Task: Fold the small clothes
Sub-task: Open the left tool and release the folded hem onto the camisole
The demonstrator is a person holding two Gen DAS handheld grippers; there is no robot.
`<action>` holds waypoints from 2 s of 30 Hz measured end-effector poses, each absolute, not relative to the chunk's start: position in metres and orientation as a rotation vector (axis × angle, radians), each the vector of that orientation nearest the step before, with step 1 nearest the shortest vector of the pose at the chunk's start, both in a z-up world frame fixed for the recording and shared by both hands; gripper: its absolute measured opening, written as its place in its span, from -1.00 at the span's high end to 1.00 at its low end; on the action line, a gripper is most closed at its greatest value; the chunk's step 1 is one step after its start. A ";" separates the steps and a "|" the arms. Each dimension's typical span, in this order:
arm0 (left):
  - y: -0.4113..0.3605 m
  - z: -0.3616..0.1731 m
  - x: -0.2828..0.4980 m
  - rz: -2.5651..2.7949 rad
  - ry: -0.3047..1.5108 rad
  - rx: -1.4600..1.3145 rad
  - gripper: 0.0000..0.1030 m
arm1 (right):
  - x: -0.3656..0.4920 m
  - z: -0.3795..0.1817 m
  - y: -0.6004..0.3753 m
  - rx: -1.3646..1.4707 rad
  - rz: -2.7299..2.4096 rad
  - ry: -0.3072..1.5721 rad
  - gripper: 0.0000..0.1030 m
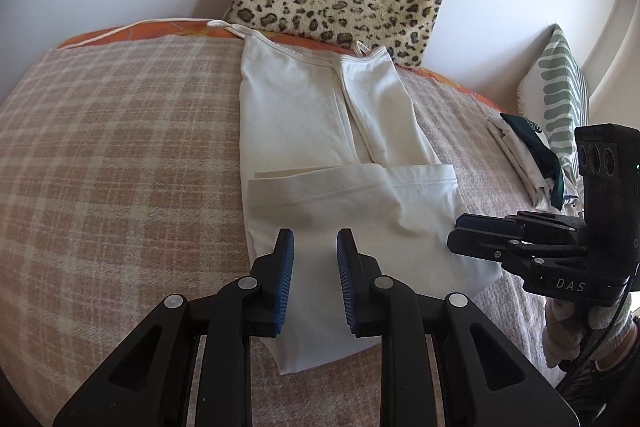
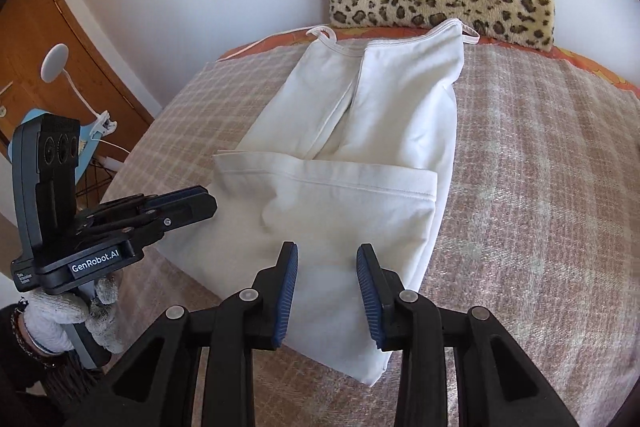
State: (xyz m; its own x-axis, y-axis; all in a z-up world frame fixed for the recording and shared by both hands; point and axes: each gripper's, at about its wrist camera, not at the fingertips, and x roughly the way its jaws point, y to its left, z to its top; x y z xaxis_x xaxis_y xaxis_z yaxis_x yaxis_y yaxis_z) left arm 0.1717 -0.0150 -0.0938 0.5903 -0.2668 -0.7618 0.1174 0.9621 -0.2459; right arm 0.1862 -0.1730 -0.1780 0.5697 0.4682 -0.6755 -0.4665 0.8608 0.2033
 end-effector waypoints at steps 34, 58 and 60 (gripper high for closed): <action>-0.024 -0.091 0.197 -0.111 0.837 0.015 0.83 | 0.141 -0.186 -0.191 -0.078 0.523 0.857 0.71; -0.017 -0.071 0.169 -0.224 0.852 -0.085 0.62 | 0.185 -0.170 -0.204 0.017 0.526 0.772 0.41; -0.013 -0.067 0.177 -0.226 0.851 -0.092 0.53 | 0.195 -0.166 -0.212 0.042 0.515 0.757 0.35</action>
State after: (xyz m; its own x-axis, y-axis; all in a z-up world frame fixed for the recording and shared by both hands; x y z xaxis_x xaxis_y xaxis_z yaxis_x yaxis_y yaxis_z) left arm 0.1770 -0.0131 -0.0671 0.6372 -0.2347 -0.7341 0.1613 0.9720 -0.1707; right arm 0.1951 -0.2121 -0.1664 0.6095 0.4607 -0.6452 -0.4311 0.8756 0.2180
